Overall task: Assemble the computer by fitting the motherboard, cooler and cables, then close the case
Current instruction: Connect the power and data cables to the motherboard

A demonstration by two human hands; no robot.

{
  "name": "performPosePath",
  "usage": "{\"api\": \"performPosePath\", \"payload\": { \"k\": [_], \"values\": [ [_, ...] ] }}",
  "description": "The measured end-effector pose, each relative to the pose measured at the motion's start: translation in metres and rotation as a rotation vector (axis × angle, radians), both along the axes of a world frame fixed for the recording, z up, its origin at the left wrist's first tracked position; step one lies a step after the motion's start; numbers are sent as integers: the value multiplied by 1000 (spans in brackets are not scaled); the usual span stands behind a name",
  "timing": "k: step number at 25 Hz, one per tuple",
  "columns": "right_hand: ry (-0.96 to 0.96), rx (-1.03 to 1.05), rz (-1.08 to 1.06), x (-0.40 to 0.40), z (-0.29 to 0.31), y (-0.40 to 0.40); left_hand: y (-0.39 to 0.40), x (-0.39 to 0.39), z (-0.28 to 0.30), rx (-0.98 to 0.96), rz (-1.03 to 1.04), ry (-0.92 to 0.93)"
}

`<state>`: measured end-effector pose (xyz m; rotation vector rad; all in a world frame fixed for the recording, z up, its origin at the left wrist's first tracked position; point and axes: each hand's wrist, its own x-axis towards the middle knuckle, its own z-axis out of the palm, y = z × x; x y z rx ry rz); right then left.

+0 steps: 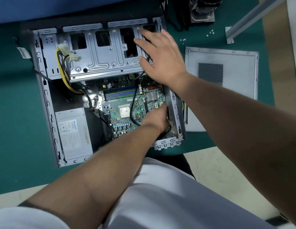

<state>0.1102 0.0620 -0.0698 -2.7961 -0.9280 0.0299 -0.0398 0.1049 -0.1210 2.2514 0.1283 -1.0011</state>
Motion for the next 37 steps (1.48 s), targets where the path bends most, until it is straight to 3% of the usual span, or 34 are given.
{"api": "performPosePath", "payload": {
  "k": [7,11,15,17,26,30,33,37],
  "values": [
    [48,18,-32,-1,3,1,19,0,12,-116,-74,44],
    [109,88,-138,-8,10,1,59,-4,38,-86,-16,-283],
    [163,297,-258,-21,14,-6,105,-4,61,-19,223,-665],
    [170,318,-274,-31,11,-8,118,3,65,8,306,-763],
    [125,422,-303,-69,30,-14,112,27,73,-181,368,-567],
    [231,482,-310,-94,40,-14,113,28,75,-332,471,-439],
    [343,518,-370,-110,41,-13,115,24,72,-377,430,-386],
    [359,461,-365,-118,39,-17,118,15,68,-474,455,-337]
  ]
}}
